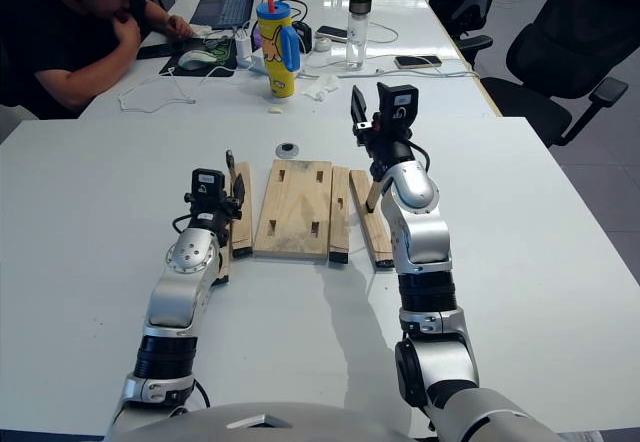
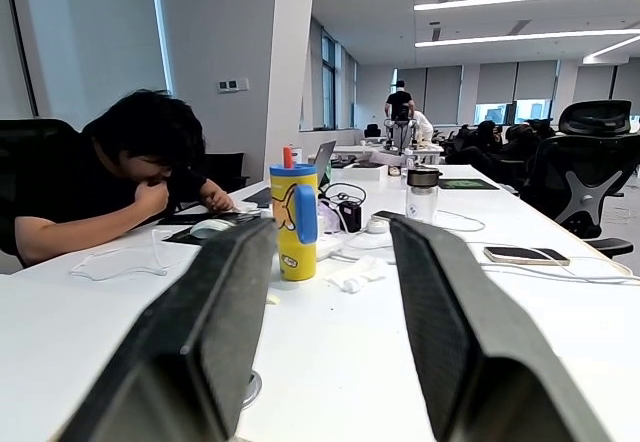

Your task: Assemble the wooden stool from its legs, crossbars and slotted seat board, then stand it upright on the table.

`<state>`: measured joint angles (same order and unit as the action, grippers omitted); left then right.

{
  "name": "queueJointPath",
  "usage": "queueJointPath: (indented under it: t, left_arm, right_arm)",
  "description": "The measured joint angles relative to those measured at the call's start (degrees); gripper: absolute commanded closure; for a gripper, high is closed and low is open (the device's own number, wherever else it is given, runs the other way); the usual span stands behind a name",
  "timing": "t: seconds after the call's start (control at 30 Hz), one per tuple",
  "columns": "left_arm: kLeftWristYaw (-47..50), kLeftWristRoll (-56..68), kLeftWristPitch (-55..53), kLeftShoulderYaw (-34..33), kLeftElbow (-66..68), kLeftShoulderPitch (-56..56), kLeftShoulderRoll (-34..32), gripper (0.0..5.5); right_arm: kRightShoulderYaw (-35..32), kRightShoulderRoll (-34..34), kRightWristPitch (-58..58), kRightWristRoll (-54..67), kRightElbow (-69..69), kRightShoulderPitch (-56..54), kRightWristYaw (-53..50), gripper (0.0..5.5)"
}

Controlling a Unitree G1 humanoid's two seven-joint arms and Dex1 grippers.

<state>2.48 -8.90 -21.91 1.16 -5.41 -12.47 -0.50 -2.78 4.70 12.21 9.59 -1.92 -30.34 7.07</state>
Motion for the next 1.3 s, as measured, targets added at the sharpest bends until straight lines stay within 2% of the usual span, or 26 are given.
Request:
queueJointPath:
  t: [0.1, 0.27, 0.63, 0.87, 1.03, 1.17, 1.3]
  left_arm:
    - [0.9, 0.7, 2.0, -1.4, 6.1, -4.9, -0.3, 2.81]
    - [2.0, 2.7, 4.5, -3.2, 12.6, -9.8, 0.0, 3.52]
    - [2.2, 4.5, 4.7, -3.7, 13.4, -9.8, 0.2, 5.03]
    - [1.3, 5.8, 5.5, -4.2, 12.7, -9.8, -0.5, 5.08]
    - [-6.9, 12.7, 3.9, -6.9, 1.6, -12.8, -5.4, 5.08]
    - [-18.4, 28.1, -2.4, -12.5, -4.9, -16.2, -10.2, 5.08]
    - [-29.1, 47.1, -13.3, -21.7, -4.8, -17.3, -17.4, 5.08]
  right_arm:
    - [0.5, -0.1, 0.0, -0.1, -0.2, 0.0, 0.2, 3.4]
    - [1.0, -0.1, 0.0, -0.1, -0.4, 0.0, 0.4, 3.37]
    - [0.9, -0.2, 1.7, -0.2, -0.9, 0.0, -0.4, 3.37]
    - [1.1, -0.5, 1.0, -1.8, -2.8, -0.1, -1.2, 3.37]
    - [-0.4, -0.8, 4.2, 8.2, -2.9, -0.1, 9.2, 2.59]
    - [-3.4, 0.6, 13.7, 20.5, -2.0, 0.1, 18.2, 2.04]
    - [-9.2, 2.1, 22.5, 31.5, -2.1, 0.1, 21.0, 1.36]
